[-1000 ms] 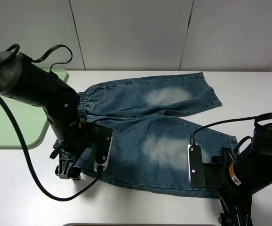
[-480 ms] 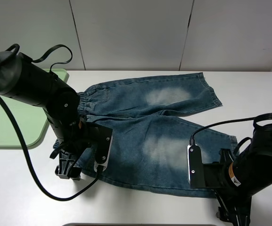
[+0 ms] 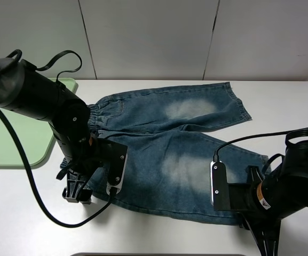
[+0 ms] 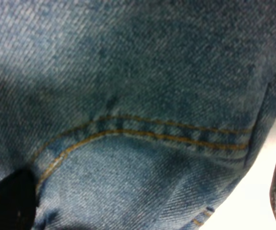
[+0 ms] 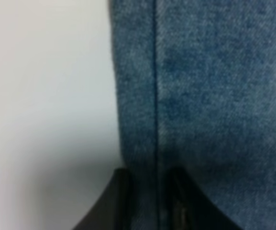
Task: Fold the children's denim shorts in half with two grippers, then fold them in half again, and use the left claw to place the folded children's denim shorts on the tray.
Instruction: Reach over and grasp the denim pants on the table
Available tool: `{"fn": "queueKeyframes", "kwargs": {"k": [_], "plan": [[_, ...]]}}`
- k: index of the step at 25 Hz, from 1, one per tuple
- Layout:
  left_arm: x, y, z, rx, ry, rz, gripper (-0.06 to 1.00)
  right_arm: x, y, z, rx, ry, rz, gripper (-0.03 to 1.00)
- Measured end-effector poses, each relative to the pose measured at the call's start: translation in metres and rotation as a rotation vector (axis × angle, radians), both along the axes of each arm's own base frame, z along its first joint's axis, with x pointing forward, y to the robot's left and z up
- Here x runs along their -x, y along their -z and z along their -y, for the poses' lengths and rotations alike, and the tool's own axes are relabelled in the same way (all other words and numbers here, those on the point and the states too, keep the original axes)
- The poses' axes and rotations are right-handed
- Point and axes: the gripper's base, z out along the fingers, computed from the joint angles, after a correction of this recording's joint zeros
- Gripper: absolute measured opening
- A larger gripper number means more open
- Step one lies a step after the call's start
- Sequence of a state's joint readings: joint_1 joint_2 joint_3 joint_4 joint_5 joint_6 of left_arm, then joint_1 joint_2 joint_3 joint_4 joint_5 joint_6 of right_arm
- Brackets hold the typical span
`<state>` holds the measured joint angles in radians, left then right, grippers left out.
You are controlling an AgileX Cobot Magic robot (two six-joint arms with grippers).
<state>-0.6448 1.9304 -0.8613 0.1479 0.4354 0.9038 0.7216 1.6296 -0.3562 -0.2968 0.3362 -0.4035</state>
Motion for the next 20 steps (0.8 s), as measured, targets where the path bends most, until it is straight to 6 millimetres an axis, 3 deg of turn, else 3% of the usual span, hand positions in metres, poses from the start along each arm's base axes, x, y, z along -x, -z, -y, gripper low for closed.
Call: {"fn": "queueKeyframes", "kwargs": {"k": [5,14,17,20], "plan": [[0.0,0.0,0.0,0.0,0.0,0.0,0.98,-0.0003,0.0001,-0.0001,0.0,-0.008,0.003,-0.03],[-0.0001,0.0,0.0001,0.001,0.0,0.001,0.94,-0.0005,0.0,-0.0002,-0.003,0.023,0.005,-0.03],[-0.0011,-0.0002,0.001,0.009,0.001,0.011,0.8,-0.0005,0.0,-0.0002,-0.004,0.032,0.005,-0.03],[-0.0026,-0.0004,0.0023,0.022,0.002,0.025,0.58,-0.0006,0.0,-0.0002,-0.005,0.035,0.005,-0.03]]}}
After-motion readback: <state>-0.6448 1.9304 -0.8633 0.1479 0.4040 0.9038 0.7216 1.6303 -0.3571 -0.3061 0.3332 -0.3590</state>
